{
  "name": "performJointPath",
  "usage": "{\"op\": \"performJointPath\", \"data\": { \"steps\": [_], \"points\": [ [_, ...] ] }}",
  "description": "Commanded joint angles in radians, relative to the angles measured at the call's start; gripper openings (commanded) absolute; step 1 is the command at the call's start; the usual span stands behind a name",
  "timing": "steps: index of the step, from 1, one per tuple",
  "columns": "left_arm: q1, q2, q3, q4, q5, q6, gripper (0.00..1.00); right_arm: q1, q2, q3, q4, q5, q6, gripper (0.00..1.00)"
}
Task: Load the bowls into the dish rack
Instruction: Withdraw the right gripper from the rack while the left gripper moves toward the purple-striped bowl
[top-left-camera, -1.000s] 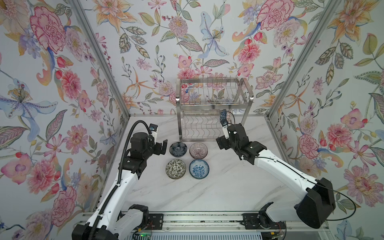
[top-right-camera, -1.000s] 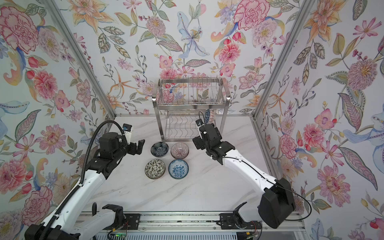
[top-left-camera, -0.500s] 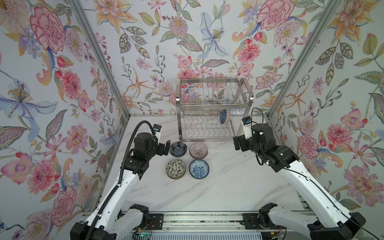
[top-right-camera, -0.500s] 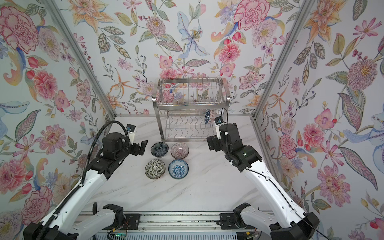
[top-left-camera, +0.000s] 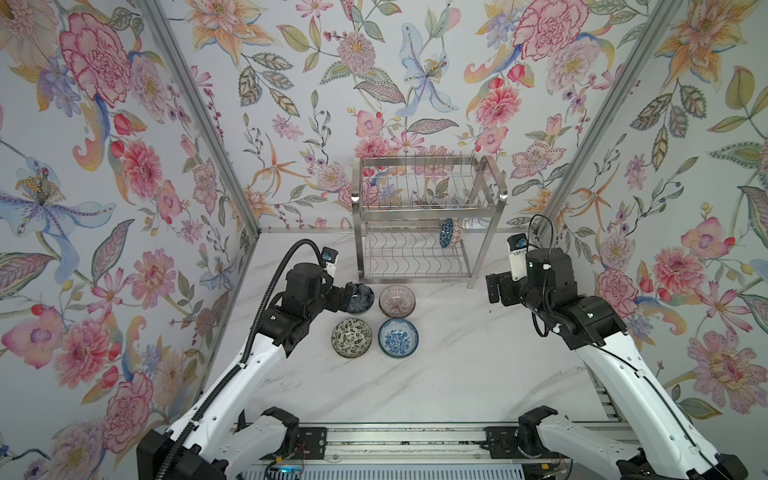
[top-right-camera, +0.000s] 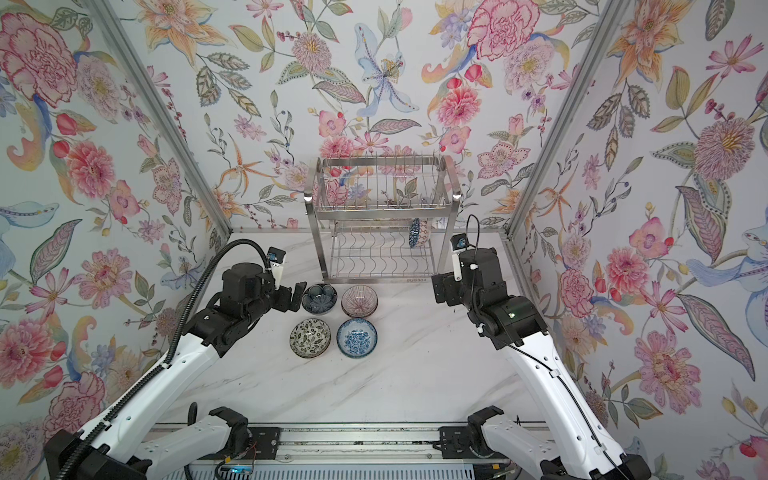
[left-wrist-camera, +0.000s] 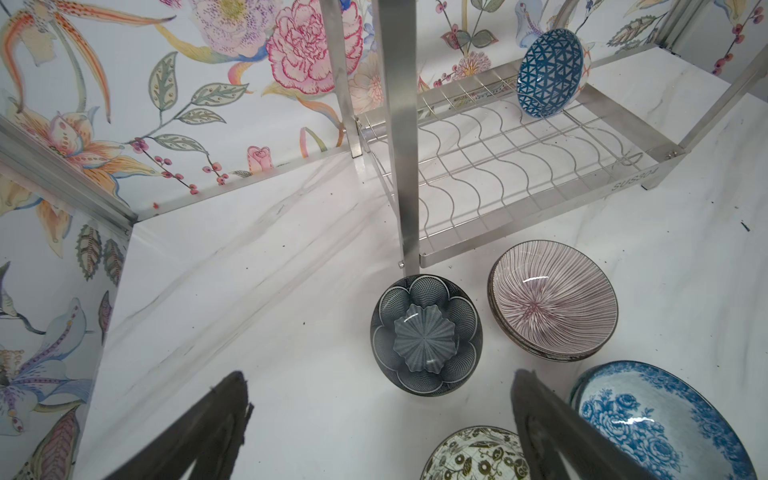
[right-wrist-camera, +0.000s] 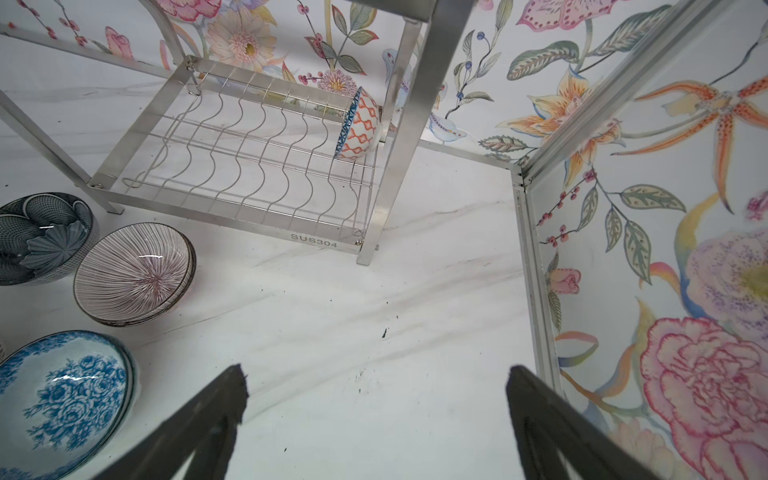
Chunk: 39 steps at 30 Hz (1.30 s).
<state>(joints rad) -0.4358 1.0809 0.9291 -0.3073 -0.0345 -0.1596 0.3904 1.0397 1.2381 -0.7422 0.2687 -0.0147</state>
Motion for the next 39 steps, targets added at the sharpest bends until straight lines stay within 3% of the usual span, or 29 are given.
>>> {"op": "performJointPath", "data": {
  "steps": [1,12,23,26,34,39],
  "points": [
    [-0.037,0.054,-0.041,0.060,-0.008,-0.080,0.99,-0.017,0.005,-0.034,-0.010,-0.084,0.023,0.99],
    [-0.126,0.259,-0.059,0.238,0.054,-0.168,0.99,-0.015,0.027,-0.020,0.002,-0.114,0.030,0.99],
    [-0.155,0.471,0.031,0.299,0.073,-0.188,0.96,-0.003,0.097,0.012,0.001,-0.136,0.043,0.99],
    [-0.156,0.529,0.062,0.307,0.073,-0.186,0.89,-0.001,0.111,0.017,0.001,-0.139,0.045,0.99],
    [-0.156,0.630,0.146,0.305,0.088,-0.164,0.49,0.001,0.118,0.020,0.001,-0.134,0.045,0.99],
    [-0.156,0.674,0.172,0.304,0.089,-0.155,0.37,0.001,0.117,0.020,0.001,-0.131,0.044,0.99]
  ]
}}
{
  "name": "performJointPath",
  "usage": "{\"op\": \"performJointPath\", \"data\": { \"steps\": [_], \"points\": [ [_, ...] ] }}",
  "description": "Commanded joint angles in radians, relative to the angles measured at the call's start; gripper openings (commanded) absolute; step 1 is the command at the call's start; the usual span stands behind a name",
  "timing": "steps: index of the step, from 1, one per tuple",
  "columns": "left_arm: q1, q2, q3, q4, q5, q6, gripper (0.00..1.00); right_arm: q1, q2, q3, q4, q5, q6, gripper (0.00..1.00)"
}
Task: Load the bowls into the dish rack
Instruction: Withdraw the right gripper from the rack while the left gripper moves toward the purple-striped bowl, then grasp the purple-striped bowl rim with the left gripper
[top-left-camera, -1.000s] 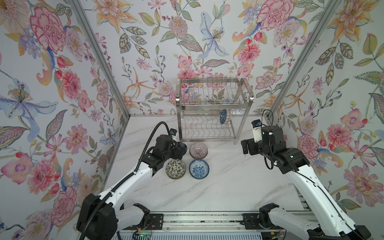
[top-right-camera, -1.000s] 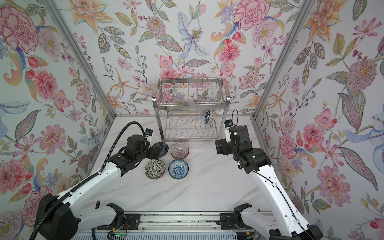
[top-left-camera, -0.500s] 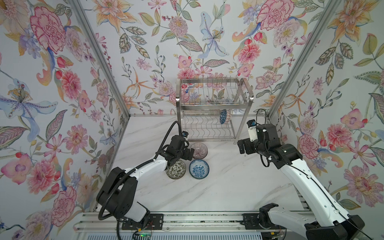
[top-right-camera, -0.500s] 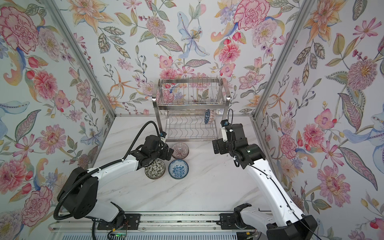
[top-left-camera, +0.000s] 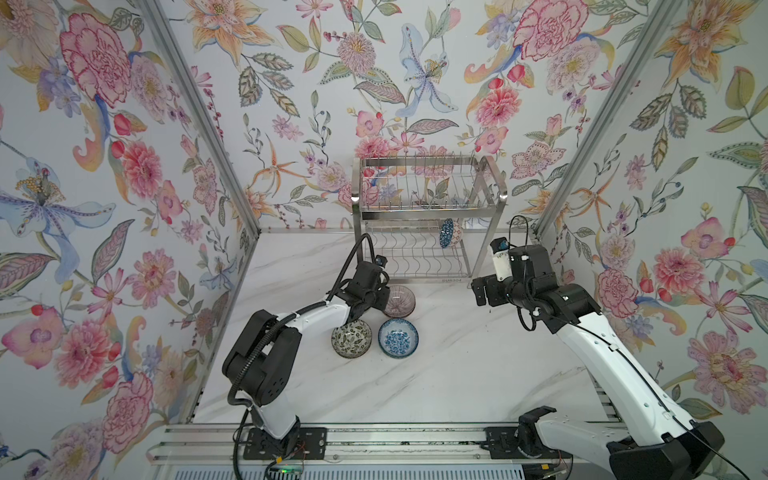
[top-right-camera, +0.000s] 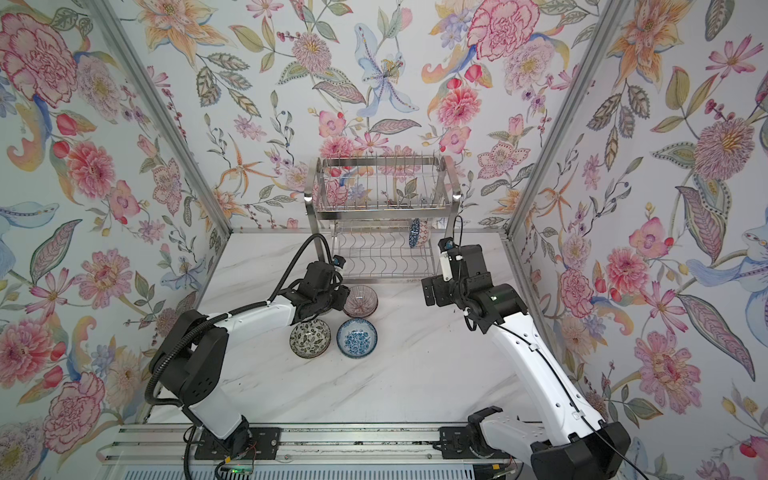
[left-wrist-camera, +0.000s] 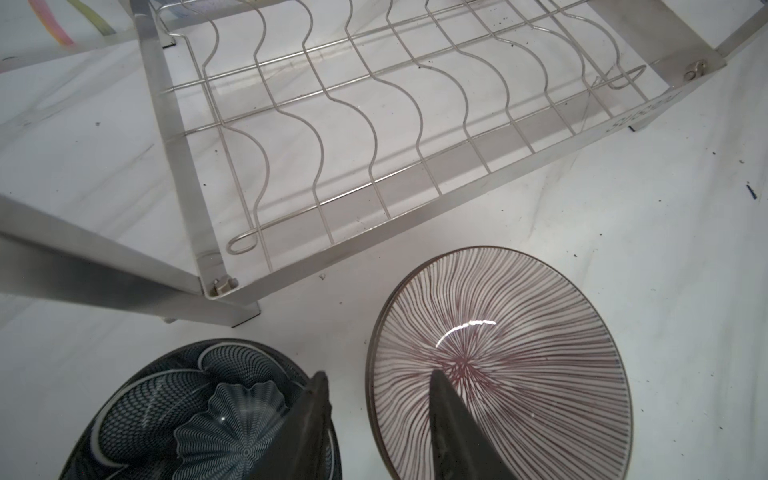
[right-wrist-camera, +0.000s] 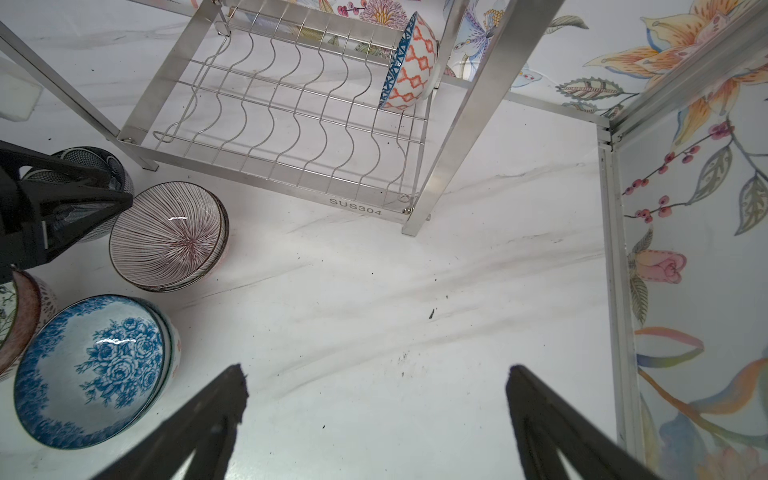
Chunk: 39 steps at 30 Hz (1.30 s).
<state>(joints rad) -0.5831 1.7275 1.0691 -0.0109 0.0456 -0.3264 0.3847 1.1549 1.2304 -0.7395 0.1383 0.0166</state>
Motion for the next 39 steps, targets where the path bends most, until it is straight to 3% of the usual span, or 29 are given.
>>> {"op": "performJointPath", "data": {
  "steps": [1,6,18,31,39],
  "points": [
    [-0.009,0.034,0.036,0.008,0.008,0.012,0.35,0.007,0.001,0.028,-0.001,0.001,0.012,0.99],
    [-0.009,0.071,0.056,0.004,-0.001,0.010,0.26,0.008,-0.006,0.025,-0.001,0.007,0.009,0.99],
    [-0.009,0.107,0.069,-0.003,-0.036,0.020,0.22,0.013,-0.002,0.028,-0.001,0.012,0.006,0.99],
    [-0.010,0.090,0.063,-0.014,-0.061,0.030,0.01,0.020,0.000,0.031,-0.001,0.021,0.003,0.99],
    [-0.011,0.059,0.067,-0.036,-0.084,0.039,0.00,0.021,-0.006,0.031,-0.001,0.025,0.002,0.99]
  ]
}}
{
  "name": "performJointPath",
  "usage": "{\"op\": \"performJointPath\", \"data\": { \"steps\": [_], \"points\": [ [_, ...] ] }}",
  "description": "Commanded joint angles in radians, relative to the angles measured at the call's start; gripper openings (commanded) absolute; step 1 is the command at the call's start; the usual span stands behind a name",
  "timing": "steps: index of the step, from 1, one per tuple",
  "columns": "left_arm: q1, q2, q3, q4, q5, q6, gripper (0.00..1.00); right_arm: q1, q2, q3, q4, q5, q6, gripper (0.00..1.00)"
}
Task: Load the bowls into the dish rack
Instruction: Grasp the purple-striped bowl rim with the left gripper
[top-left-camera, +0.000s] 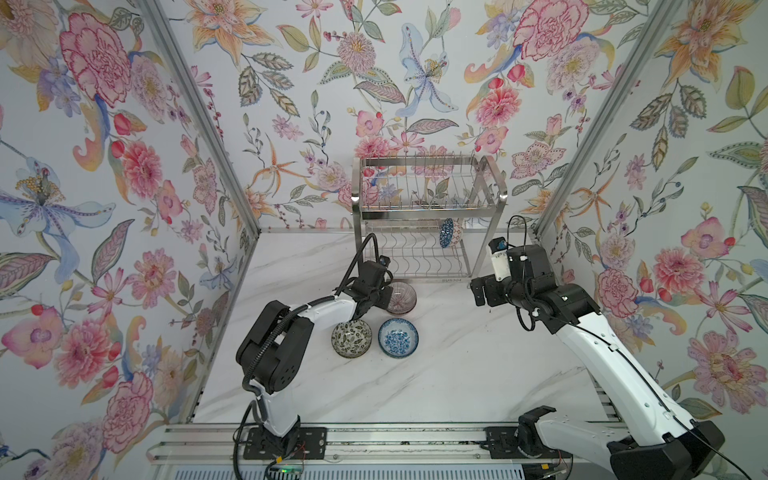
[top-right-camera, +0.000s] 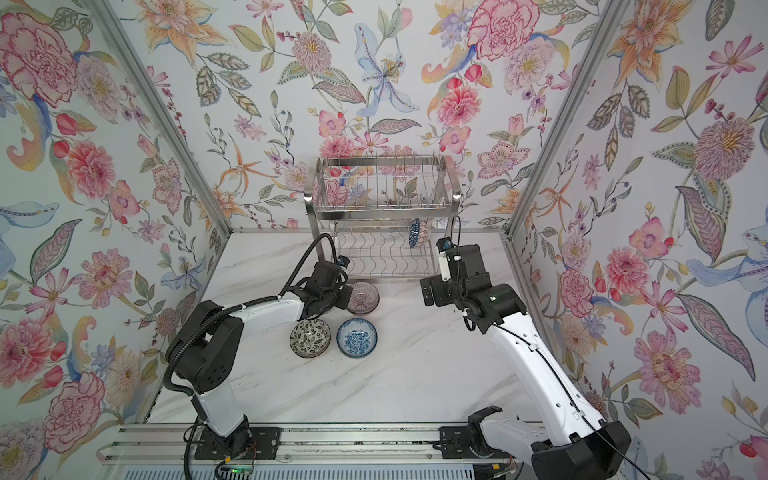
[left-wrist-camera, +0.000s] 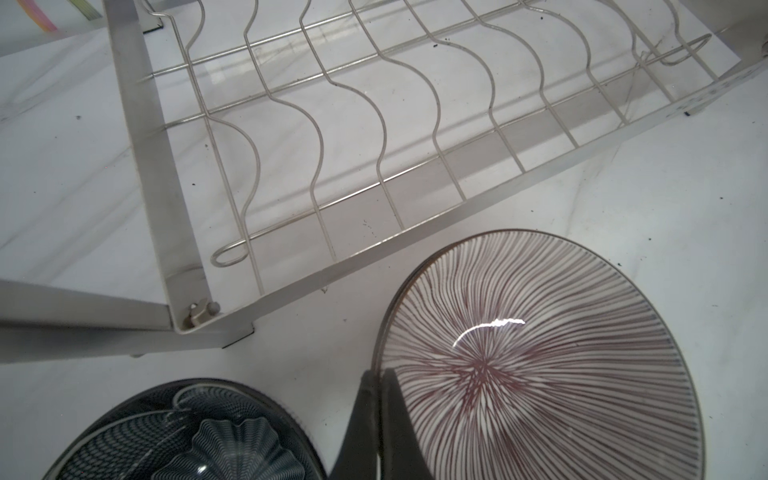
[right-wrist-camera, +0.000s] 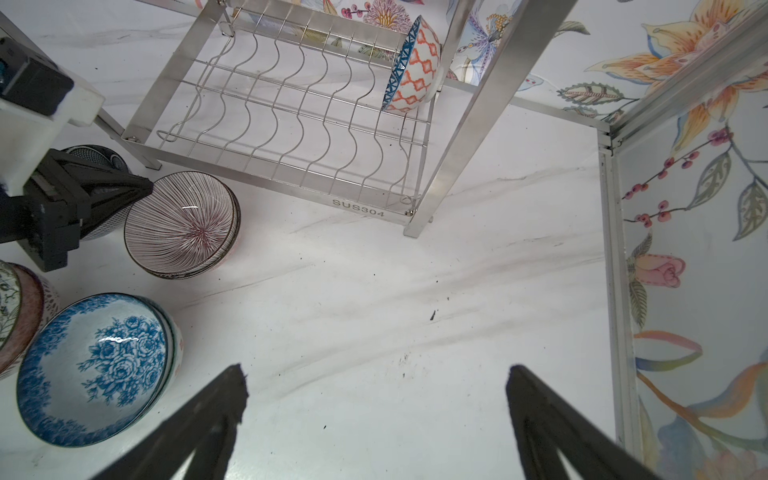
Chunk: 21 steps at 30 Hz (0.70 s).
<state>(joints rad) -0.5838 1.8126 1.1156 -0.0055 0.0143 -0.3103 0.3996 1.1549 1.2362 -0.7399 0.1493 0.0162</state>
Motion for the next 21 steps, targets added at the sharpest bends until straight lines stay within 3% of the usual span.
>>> {"op": "performJointPath", "data": {
  "steps": [1,10,21],
  "points": [
    [-0.008,-0.032,0.021,-0.044,-0.057,0.025,0.00,0.008,-0.007,0.025,-0.001,0.013,0.002,0.99],
    [-0.008,-0.052,0.041,-0.080,-0.073,0.040,0.01,0.010,-0.012,0.023,-0.001,0.016,0.001,0.99],
    [-0.008,-0.035,0.047,-0.087,-0.049,0.043,0.36,0.009,-0.005,0.027,-0.001,0.013,0.001,0.99]
  ]
}}
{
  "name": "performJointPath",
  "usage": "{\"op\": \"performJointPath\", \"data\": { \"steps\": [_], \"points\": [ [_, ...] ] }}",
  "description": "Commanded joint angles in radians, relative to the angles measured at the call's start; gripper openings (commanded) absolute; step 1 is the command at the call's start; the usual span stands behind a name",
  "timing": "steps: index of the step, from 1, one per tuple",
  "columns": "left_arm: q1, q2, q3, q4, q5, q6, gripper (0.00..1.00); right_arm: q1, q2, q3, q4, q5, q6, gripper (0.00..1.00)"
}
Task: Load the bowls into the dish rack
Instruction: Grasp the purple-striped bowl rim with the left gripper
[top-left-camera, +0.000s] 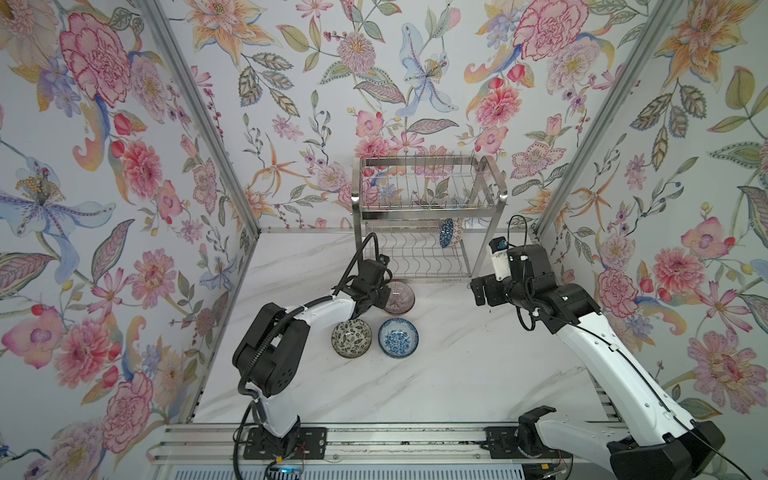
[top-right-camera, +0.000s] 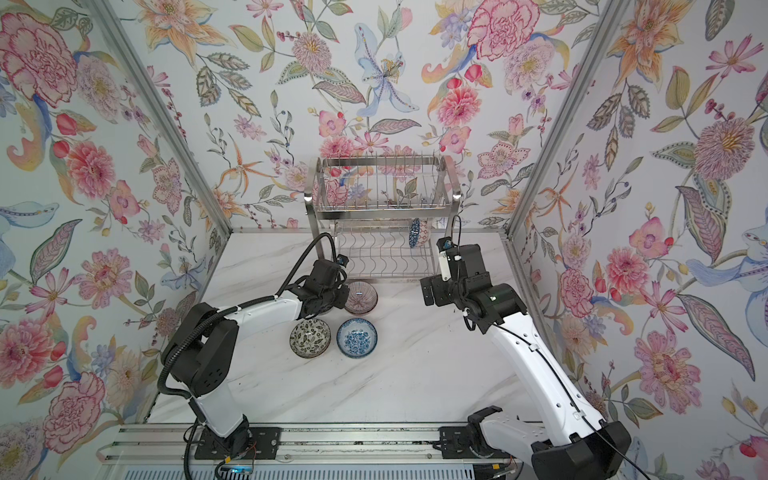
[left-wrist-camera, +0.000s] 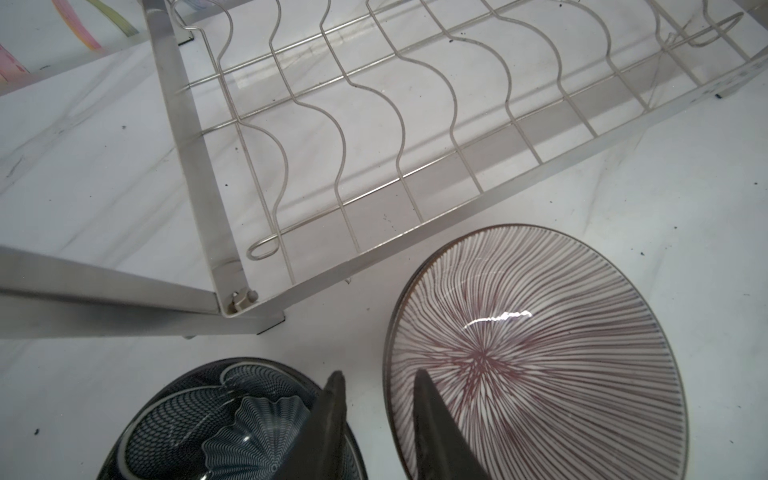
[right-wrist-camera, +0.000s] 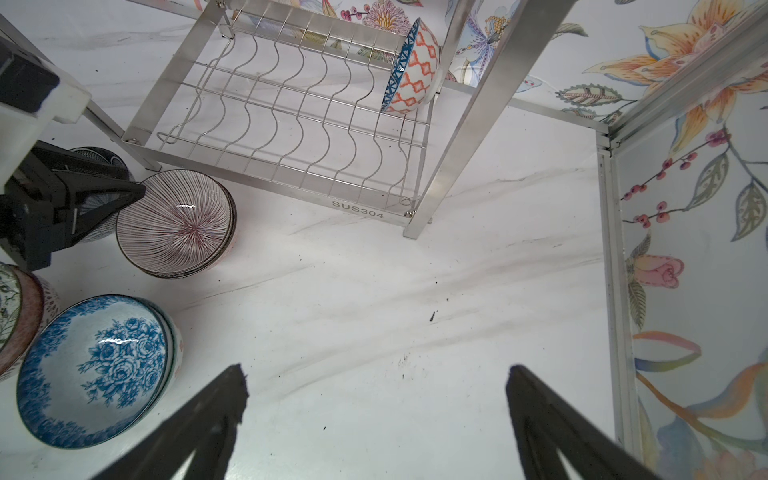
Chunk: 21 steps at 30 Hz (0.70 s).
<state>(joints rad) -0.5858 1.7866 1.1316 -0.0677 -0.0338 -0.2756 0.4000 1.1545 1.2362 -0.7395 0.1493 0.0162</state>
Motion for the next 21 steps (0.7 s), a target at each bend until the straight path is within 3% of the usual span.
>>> {"op": "performJointPath", "data": {
  "steps": [1,10,21],
  "points": [
    [-0.006,-0.005,0.031,-0.024,0.002,0.007,0.37,0.009,-0.005,0.027,-0.001,0.013,0.001,0.99],
    [-0.006,0.049,0.062,-0.024,0.029,0.010,0.40,0.011,-0.004,0.029,-0.001,0.013,0.000,0.99],
    [-0.003,0.087,0.076,-0.031,0.031,0.012,0.32,0.010,-0.006,0.028,-0.001,0.016,0.001,0.99]
  ]
}}
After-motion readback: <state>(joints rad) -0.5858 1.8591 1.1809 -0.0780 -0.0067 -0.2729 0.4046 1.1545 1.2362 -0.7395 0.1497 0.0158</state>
